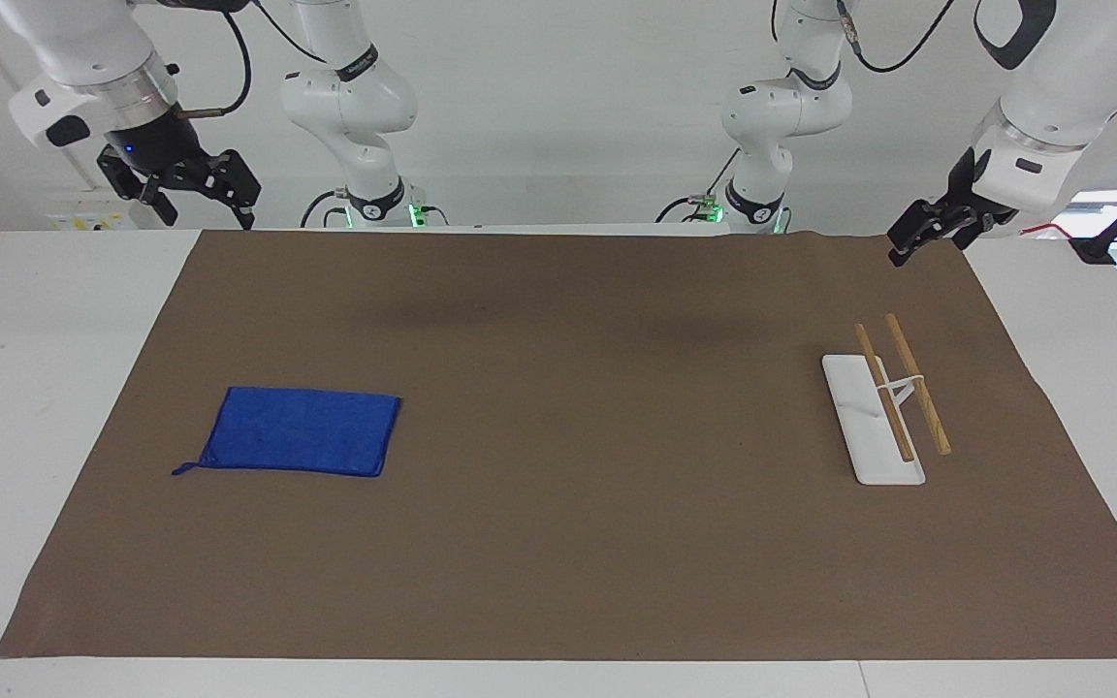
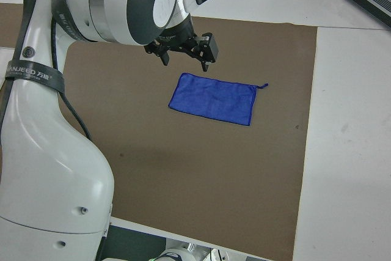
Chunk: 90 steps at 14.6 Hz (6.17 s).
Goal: Right arm passes towel to left arm to hang
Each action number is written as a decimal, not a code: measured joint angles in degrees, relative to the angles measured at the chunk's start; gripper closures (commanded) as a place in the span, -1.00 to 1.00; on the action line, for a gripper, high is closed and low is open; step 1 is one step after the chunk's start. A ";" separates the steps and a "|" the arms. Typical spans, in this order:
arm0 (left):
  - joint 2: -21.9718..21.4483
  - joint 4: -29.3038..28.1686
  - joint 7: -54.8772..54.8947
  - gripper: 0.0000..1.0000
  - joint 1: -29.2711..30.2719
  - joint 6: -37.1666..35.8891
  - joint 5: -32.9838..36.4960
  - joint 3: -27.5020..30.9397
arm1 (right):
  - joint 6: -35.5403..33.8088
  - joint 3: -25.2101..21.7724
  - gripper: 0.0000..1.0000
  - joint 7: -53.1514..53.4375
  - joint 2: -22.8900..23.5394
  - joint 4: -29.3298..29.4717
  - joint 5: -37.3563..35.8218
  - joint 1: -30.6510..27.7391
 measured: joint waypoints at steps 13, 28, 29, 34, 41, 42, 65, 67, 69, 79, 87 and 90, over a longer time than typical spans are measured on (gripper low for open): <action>0.00 0.00 0.00 -0.99 0.00 0.00 0.00 0.00 | 4.93 0.22 -1.00 -3.47 -0.19 -2.90 0.15 0.18; 0.00 0.00 0.00 -0.99 0.00 0.00 0.00 0.00 | 43.44 0.28 -0.88 -3.41 16.90 -25.59 0.30 2.29; 0.00 0.00 0.00 -0.99 0.00 0.00 0.00 0.00 | 44.68 0.22 -0.86 -3.44 17.62 -26.33 0.30 1.80; 0.00 0.00 0.00 -0.99 0.00 0.00 0.00 0.00 | 49.81 0.15 -0.65 -5.77 19.98 -29.28 0.30 -0.20; 0.00 0.00 0.00 -1.00 0.00 0.00 0.00 0.00 | 50.28 0.18 0.27 -5.82 20.05 -30.79 0.30 -0.16; 0.00 0.00 0.00 -1.00 0.00 0.00 0.00 0.00 | 50.31 0.18 0.47 -5.83 19.99 -30.82 0.30 -0.15; -0.19 -0.02 -0.02 -1.00 0.00 -1.53 0.00 -0.02 | 15.91 6.91 1.00 24.96 17.89 -2.18 41.08 4.72; -0.29 -0.03 -0.68 -1.00 -0.20 -1.54 0.00 -0.24 | 18.29 7.02 1.00 31.60 17.95 -2.16 46.80 7.70; -0.37 -0.30 -5.85 -1.00 -1.13 -1.02 -0.08 -0.71 | 21.36 7.05 1.00 37.33 18.00 -2.15 51.06 10.40; -3.29 -14.19 -73.20 -0.99 -21.55 25.93 -3.47 -2.12 | 37.15 7.14 1.00 53.13 18.69 -2.31 58.17 22.55; -1.04 -15.02 -78.65 -0.34 -23.48 29.81 -3.94 -1.73 | 37.19 6.92 1.00 53.20 18.74 -2.35 58.18 22.55; 0.26 -15.05 -78.65 -0.17 -23.48 32.10 -4.89 -1.68 | 37.19 6.94 1.00 53.20 18.74 -2.37 58.18 22.67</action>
